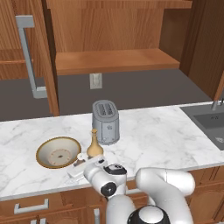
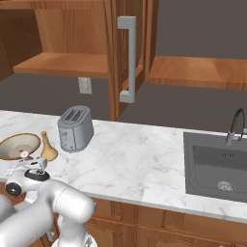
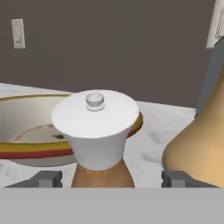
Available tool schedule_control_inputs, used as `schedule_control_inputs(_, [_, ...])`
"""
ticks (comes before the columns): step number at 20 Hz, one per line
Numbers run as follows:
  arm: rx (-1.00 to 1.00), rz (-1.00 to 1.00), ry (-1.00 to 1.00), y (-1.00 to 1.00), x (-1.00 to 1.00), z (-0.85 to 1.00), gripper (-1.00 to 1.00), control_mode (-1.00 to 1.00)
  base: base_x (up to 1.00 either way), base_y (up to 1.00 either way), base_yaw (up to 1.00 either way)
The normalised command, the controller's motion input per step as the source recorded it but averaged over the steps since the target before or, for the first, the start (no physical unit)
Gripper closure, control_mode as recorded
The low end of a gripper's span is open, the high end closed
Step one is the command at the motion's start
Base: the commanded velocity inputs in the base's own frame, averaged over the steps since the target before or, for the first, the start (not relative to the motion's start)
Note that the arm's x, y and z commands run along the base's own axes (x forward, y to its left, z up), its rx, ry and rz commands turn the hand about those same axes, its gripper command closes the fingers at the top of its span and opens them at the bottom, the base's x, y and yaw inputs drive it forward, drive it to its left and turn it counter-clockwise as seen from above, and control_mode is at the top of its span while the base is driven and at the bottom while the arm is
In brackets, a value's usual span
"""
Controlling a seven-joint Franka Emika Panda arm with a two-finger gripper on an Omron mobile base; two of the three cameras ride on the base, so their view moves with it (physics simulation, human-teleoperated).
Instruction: Retrieve the bottle and the shaker from the cabinet and place them next to the mixing bowl on the counter. Then add garlic from the fridge to the mixing bowl.
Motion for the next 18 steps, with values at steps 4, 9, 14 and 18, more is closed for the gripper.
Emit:
schedule_control_inputs(4, [0.00,0.00,0.01,0.00,-0.53,0.10,-1.00,-1.00,0.00,0.00,0.00])
schedule_control_inputs(9, [0.00,0.00,0.17,0.00,-0.51,0.39,-1.00,-1.00,0.00,0.00,0.00])
schedule_control_inputs(14, [0.00,-0.03,0.26,-0.21,-0.62,0.66,-1.00,-1.00,0.00,0.00,0.00])
schedule_control_inputs(18, [0.00,-0.14,0.27,-0.74,-0.49,0.55,-1.00,-1.00,0.00,0.00,0.00])
